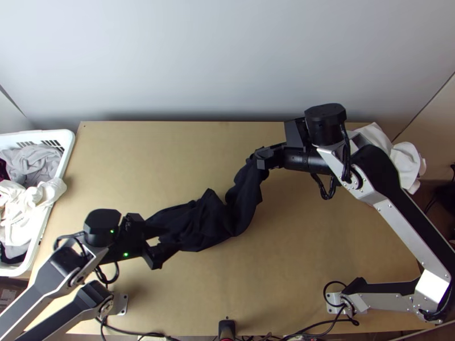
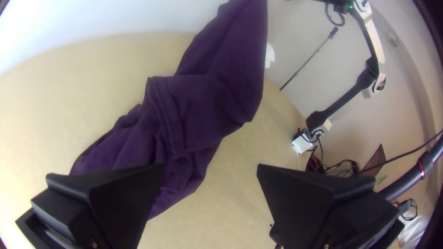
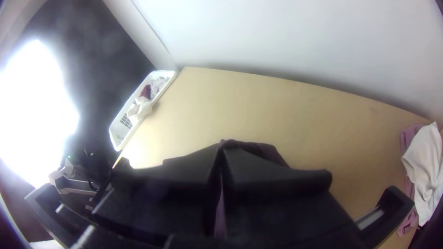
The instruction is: Fold the t-shirt
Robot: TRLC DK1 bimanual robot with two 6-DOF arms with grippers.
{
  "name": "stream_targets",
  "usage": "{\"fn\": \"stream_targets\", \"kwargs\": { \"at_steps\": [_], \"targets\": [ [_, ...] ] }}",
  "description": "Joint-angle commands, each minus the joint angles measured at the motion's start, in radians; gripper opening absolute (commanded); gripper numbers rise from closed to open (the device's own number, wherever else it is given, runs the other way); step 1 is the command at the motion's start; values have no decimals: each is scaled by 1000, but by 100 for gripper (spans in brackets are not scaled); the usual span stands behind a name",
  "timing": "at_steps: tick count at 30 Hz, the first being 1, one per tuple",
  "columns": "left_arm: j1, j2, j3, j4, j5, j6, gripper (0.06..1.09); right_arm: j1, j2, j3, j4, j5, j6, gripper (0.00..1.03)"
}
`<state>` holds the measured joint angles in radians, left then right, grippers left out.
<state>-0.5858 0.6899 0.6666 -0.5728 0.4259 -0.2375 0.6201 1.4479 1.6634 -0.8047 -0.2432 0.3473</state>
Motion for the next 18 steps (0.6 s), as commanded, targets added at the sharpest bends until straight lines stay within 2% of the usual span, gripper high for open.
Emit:
{"fn": "stream_targets", "kwargs": {
  "at_steps": [1,8,11,18],
  "targets": [
    [-5,111,-110,200,1,-160,103,-10,5,9,2,1,1,3],
    [15,287,-102,329,1,-289,103,-16,-1,18,2,1,-2,3],
    [18,402,-79,352,1,-312,103,-16,-7,24,2,1,-2,3],
    [-3,471,-67,442,1,-379,103,-19,-11,22,1,5,-4,3]
  ]
}}
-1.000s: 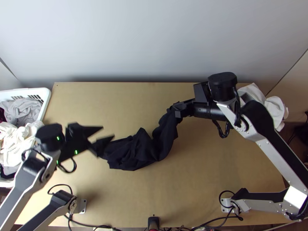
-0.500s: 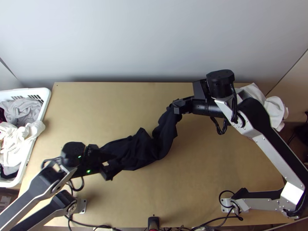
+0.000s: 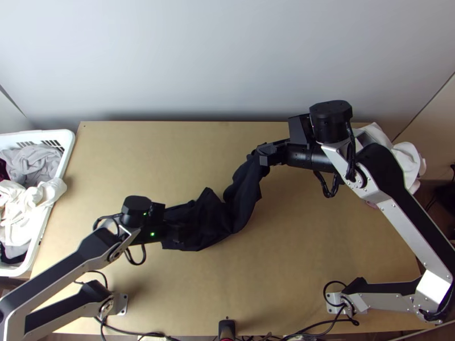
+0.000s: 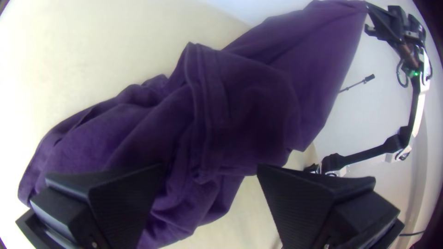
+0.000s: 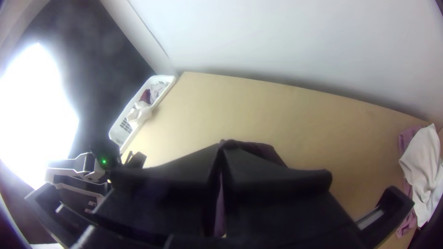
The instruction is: Fold the t-shirt
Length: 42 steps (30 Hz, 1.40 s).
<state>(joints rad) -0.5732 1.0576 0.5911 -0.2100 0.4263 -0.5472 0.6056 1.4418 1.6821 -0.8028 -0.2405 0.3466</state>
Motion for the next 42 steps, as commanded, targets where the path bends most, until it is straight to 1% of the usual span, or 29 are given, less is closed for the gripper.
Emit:
{"fn": "stream_targets", "kwargs": {
  "at_steps": [1,4,10,14,22,26,29,32,42],
  "targets": [
    [-17,117,12,89,-1,-82,103,-4,-6,2,-1,3,-3,3],
    [-24,142,30,113,-4,-122,103,-4,-6,-5,-1,6,-6,3],
    [-53,142,81,110,-3,-191,103,-12,-9,-13,-1,9,-18,3],
    [-67,102,90,92,-3,-201,103,-13,-11,-15,-1,10,-20,3],
    [-40,-34,82,-19,-26,-165,103,-12,-23,-22,-1,13,-23,3],
    [-25,-54,62,-43,-67,-119,103,-10,-21,-19,-1,13,-23,3],
    [-24,-59,65,-60,-81,-119,103,-9,-20,-19,1,13,-23,3],
    [-40,-84,75,-63,-84,-148,103,-7,-20,-24,1,13,-23,3],
    [-122,-22,61,3,-83,-152,103,-7,-20,-27,1,15,-26,3]
  ]
}}
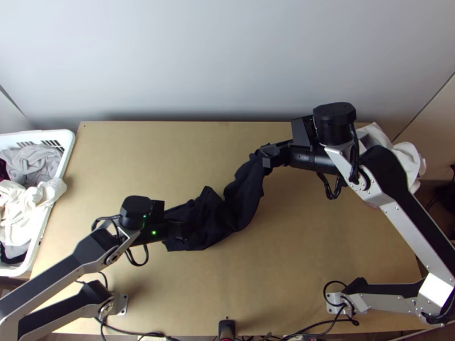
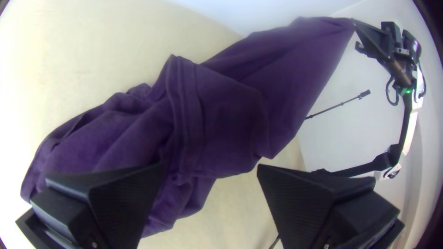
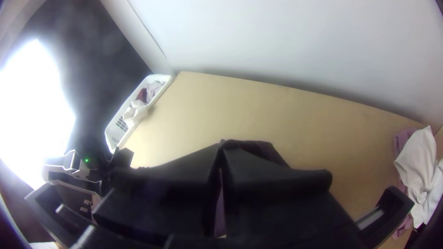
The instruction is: Fold the t-shirt
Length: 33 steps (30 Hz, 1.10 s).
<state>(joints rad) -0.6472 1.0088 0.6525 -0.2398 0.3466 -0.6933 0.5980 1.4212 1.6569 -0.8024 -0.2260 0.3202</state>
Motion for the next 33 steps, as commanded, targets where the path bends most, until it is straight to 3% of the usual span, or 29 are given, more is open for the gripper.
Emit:
{"fn": "stream_targets", "kwargs": {
  "at_steps": [1,11,15,33],
  "targets": [
    [-65,28,-1,36,-3,-6,103,0,1,-2,0,1,0,3],
    [-143,105,-2,86,-6,-17,103,0,-7,-5,-1,1,-6,3],
    [-150,114,-8,100,-51,-9,103,0,-10,-3,-1,1,-4,3],
    [-126,33,-39,76,-104,23,103,2,-10,-3,-1,8,-4,3]
  ]
}}
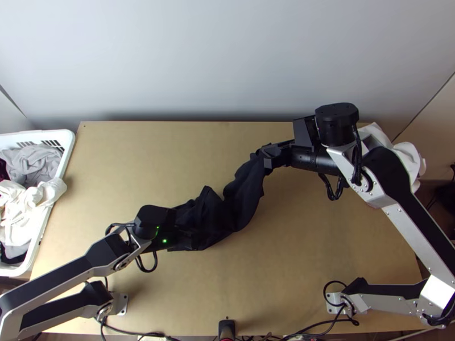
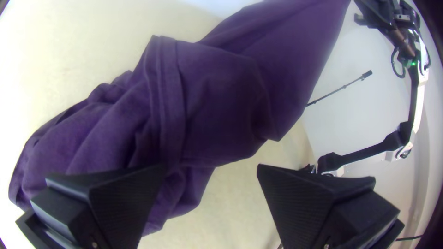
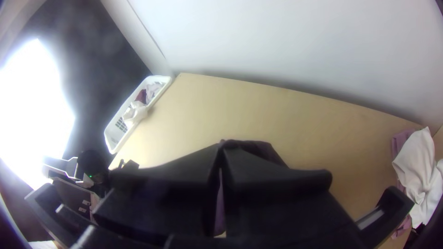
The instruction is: Fold the t-shirt
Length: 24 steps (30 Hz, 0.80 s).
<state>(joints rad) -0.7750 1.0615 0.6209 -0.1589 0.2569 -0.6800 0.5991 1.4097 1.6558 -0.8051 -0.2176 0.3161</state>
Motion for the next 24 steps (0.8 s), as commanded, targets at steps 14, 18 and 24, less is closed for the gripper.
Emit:
{"fn": "stream_targets", "kwargs": {
  "at_steps": [14,18,24],
  "targets": [
    [-38,126,23,110,-90,0,103,-1,-2,-2,0,0,0,3],
    [-40,146,28,119,-100,-1,103,-1,-5,-4,-2,0,0,3],
    [-38,192,26,137,-125,2,102,-1,-3,-4,0,0,-2,3]
  ]
}}
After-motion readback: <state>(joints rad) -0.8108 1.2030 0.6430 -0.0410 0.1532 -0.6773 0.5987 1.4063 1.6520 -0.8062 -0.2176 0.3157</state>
